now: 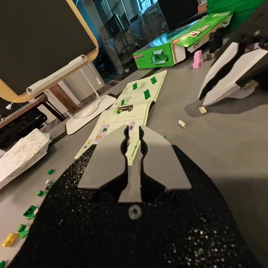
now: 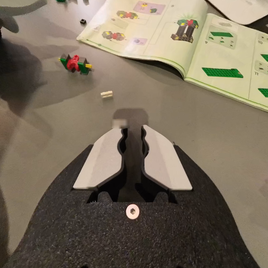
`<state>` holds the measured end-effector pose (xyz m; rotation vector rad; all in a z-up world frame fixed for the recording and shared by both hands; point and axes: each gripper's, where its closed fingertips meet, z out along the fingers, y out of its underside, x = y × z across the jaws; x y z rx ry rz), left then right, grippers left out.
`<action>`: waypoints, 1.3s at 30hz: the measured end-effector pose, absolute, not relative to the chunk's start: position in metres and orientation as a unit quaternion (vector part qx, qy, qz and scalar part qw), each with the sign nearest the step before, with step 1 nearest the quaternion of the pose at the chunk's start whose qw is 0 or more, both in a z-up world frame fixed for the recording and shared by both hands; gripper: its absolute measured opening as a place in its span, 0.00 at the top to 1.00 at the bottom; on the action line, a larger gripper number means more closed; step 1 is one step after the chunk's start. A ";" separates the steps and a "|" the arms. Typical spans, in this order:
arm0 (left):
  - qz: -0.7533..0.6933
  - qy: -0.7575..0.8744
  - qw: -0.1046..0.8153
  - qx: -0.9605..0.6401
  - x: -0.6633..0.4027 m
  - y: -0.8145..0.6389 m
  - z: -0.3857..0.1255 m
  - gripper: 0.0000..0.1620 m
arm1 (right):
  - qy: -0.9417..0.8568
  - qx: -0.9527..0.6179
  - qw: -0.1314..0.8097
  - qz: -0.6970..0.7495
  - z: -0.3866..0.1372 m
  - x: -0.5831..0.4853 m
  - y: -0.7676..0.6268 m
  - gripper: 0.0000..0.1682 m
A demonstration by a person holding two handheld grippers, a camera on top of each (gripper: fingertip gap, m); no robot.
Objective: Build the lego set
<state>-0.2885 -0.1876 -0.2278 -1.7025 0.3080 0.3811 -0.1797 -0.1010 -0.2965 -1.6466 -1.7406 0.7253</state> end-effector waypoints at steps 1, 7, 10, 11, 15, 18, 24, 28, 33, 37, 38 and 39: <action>0.166 0.134 0.632 -0.745 -0.289 -0.188 -0.228 0.92 | -0.659 -0.625 0.321 0.269 -0.296 -0.179 -0.102 0.89; 0.166 0.144 0.632 -0.743 -0.285 -0.187 -0.228 0.92 | -0.664 -0.624 0.324 0.253 -0.297 -0.183 -0.112 0.89; 0.172 0.152 0.629 -0.743 -0.283 -0.187 -0.228 0.92 | -0.670 -0.633 0.291 0.256 -0.301 -0.185 -0.118 0.88; 0.176 0.155 0.628 -0.742 -0.282 -0.187 -0.228 0.92 | -0.670 -0.635 0.283 0.260 -0.301 -0.186 -0.120 0.89; 0.189 0.163 0.625 -0.740 -0.282 -0.188 -0.227 0.92 | -0.681 -0.631 0.277 0.249 -0.302 -0.188 -0.124 0.88; 0.194 0.165 0.624 -0.739 -0.282 -0.189 -0.226 0.92 | -0.684 -0.630 0.277 0.243 -0.302 -0.189 -0.124 0.88; 0.194 0.159 0.629 -0.736 -0.283 -0.190 -0.224 0.92 | -0.686 -0.622 0.286 0.245 -0.294 -0.188 -0.113 0.88; 0.192 0.153 0.631 -0.736 -0.284 -0.190 -0.223 0.92 | -0.723 -0.557 0.262 0.313 -0.280 -0.202 -0.131 0.86; 0.187 0.150 0.636 -0.734 -0.284 -0.191 -0.222 0.92 | -0.820 -0.416 0.220 0.326 -0.280 -0.211 -0.146 0.87; 0.180 0.148 0.637 -0.734 -0.283 -0.191 -0.222 0.92 | -0.866 -0.327 0.143 0.349 -0.271 -0.211 -0.148 0.87; 0.179 0.148 0.638 -0.734 -0.283 -0.191 -0.222 0.92 | -0.880 -0.298 0.133 0.344 -0.270 -0.211 -0.147 0.87; 0.178 0.148 0.638 -0.734 -0.283 -0.191 -0.222 0.92 | -0.894 -0.269 0.124 0.336 -0.269 -0.212 -0.147 0.87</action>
